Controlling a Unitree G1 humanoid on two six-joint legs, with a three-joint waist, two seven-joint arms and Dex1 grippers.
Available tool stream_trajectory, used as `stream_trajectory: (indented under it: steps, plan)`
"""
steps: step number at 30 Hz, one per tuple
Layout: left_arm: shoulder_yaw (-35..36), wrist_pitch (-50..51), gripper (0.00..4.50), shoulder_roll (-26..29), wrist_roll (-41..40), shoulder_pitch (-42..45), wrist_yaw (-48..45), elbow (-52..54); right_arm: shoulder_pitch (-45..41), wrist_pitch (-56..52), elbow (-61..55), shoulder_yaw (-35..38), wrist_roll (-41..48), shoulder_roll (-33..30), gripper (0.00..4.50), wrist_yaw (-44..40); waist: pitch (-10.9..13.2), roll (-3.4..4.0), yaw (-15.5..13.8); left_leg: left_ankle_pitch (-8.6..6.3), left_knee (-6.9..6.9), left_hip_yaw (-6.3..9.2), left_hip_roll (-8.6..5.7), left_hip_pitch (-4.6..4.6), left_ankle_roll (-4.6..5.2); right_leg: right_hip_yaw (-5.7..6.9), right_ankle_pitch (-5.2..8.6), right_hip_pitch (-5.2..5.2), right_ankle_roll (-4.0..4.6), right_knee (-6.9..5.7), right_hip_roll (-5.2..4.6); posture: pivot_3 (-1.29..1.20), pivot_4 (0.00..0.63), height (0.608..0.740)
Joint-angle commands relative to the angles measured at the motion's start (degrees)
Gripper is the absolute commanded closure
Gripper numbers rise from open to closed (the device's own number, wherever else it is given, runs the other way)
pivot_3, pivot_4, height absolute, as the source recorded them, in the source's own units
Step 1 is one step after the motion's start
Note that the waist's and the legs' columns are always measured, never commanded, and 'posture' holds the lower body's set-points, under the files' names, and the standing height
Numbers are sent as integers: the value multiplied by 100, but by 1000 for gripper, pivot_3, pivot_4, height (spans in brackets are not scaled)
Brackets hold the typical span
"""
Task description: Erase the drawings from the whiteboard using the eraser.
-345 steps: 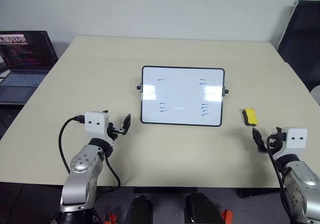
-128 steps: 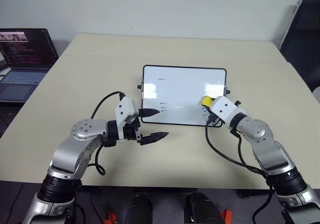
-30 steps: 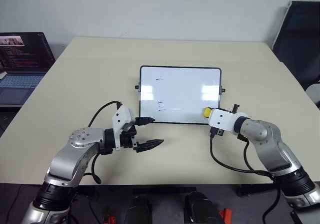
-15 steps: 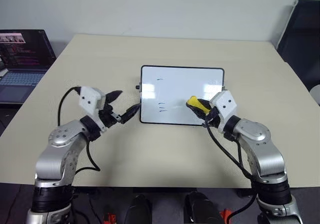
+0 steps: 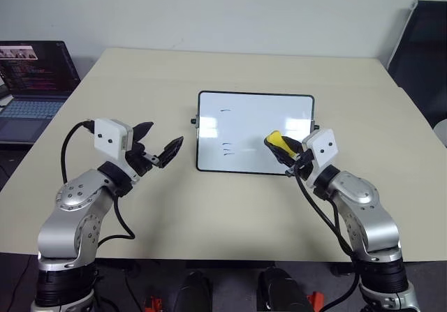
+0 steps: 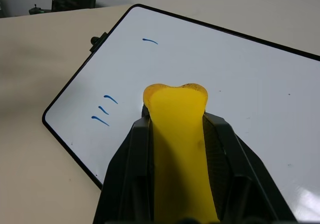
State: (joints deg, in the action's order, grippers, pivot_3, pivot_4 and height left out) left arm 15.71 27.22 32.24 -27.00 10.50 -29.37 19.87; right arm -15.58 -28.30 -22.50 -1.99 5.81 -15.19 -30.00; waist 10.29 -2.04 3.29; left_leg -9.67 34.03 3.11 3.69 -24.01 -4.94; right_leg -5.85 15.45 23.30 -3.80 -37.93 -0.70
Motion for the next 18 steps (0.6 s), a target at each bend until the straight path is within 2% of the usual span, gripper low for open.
stream_trajectory:
  steps: [1,7,13,18]
  plan:
    - [77,-68,0,37,-41,149,1,97,-129,113,-87,-88,115,-75,3485,-27,0,0,0,0,0,0,0,0,0,0,0,0,0,0,0,0,150,740]
    - [-25,-94,0,88,95,481,-10,-170,-917,29,384,-552,-248,-97,3485,117,1,1,12,1,2,-1,-1,3,0,-1,-3,0,2,-3,0,0,150,740]
    - [-214,-128,0,146,238,765,-154,-404,-2344,308,2043,-1037,-762,216,3485,416,1,1,19,1,0,0,1,3,0,0,-9,0,-4,-2,3,0,150,740]
    - [-262,-198,0,173,372,735,-218,-559,-3356,1147,3649,-1471,-1374,490,3485,755,2,3,20,0,-10,0,2,-5,0,3,-20,11,-25,-2,4,0,150,740]
